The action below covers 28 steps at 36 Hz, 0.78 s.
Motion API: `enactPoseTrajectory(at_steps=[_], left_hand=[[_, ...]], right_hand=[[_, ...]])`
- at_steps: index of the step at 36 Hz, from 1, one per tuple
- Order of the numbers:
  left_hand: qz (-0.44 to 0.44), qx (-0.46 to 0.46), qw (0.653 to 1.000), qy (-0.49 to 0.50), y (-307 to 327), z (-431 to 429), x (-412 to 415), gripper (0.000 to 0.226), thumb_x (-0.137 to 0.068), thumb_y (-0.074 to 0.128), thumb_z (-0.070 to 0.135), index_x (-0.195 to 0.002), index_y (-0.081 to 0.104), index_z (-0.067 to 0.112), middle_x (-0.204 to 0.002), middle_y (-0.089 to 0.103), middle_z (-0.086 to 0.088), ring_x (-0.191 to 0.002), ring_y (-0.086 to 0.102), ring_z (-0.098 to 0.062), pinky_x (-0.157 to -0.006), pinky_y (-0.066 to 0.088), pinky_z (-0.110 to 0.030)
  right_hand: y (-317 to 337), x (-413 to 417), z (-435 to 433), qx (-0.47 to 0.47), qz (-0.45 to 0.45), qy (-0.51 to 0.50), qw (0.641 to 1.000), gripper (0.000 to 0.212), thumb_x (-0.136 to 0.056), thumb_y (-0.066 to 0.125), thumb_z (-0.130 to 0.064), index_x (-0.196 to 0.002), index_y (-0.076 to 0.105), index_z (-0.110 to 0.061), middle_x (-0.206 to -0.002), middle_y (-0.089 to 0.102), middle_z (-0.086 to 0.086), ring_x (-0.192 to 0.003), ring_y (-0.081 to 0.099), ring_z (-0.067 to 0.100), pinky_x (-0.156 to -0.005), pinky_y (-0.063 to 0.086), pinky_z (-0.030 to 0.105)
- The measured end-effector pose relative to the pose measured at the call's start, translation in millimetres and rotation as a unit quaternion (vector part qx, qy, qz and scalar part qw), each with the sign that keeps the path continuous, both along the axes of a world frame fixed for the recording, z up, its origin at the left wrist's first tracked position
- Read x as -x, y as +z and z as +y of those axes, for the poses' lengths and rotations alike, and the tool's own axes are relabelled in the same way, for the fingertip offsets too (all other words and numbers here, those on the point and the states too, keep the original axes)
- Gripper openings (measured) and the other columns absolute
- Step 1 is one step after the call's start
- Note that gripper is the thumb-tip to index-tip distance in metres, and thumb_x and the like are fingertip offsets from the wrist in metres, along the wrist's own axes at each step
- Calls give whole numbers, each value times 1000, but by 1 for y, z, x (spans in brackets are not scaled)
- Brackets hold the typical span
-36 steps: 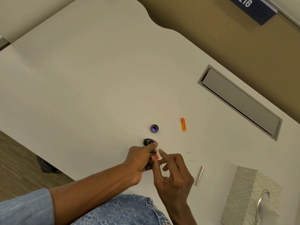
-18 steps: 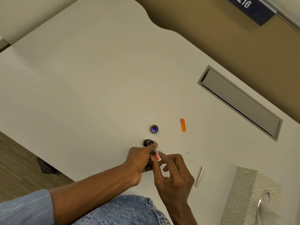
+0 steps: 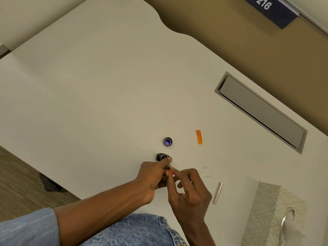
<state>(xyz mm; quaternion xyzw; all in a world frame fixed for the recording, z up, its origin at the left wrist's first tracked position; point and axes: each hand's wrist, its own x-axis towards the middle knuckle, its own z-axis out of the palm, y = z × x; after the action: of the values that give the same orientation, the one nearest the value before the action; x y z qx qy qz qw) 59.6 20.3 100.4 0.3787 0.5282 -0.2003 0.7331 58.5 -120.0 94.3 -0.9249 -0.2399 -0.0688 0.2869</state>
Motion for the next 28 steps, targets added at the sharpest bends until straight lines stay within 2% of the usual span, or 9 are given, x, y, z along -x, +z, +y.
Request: enactPoseTrajectory(at_steps=[5, 12, 15, 22, 26, 28], left_hand=[[4, 1, 1000, 3, -2, -1, 0, 30, -96, 75, 33, -88, 78, 4, -69, 77, -11, -66, 76, -25, -81, 67, -43], [3, 2, 1000, -4, -2, 0, 0, 29, -97, 73, 31, -84, 76, 5, -61, 74, -8, -55, 73, -20, -68, 64, -35], [4, 0, 1000, -6, -3, 0, 0, 29, -98, 73, 32, -88, 77, 4, -62, 75, -8, -55, 74, -19, -64, 62, -33], [7, -2, 1000, -5, -5, -1, -1, 31, -97, 74, 33, -93, 78, 3, -69, 78, -11, -68, 77, -26, -75, 66, -38], [4, 1, 1000, -6, -6, -1, -1, 31, -97, 74, 33, -93, 78, 3, -69, 77, -11, -68, 76, -26, -76, 66, -39], [4, 1, 1000, -6, -6, -1, -1, 31, -96, 75, 33, -93, 78, 2, -71, 77, -12, -69, 76, -26, -81, 67, -42]], right_hand=[[1, 0, -1, -3, 3, 6, 1000, 22, -87, 88, -28, -106, 85, -17, -79, 68, -3, -60, 59, 8, -44, 46, 25], [-1, 2, -2, 2, -5, 3, 1000, 19, -87, 87, -20, -106, 85, -18, -79, 68, -3, -60, 58, 9, -45, 46, 27], [-1, 1, -2, 4, -5, 2, 1000, 17, -87, 87, -21, -104, 85, -18, -78, 68, -3, -59, 58, 9, -44, 46, 27], [-1, 0, -2, 6, -2, 3, 1000, 17, -87, 88, -25, -102, 85, -19, -78, 68, -3, -58, 58, 9, -43, 46, 27], [0, 0, -1, 6, -7, 3, 1000, 17, -88, 88, -26, -103, 85, -18, -77, 68, -2, -58, 59, 10, -42, 46, 27], [1, 0, -1, 5, -6, 3, 1000, 18, -88, 88, -26, -104, 85, -18, -78, 68, -2, -58, 59, 11, -41, 45, 28]])
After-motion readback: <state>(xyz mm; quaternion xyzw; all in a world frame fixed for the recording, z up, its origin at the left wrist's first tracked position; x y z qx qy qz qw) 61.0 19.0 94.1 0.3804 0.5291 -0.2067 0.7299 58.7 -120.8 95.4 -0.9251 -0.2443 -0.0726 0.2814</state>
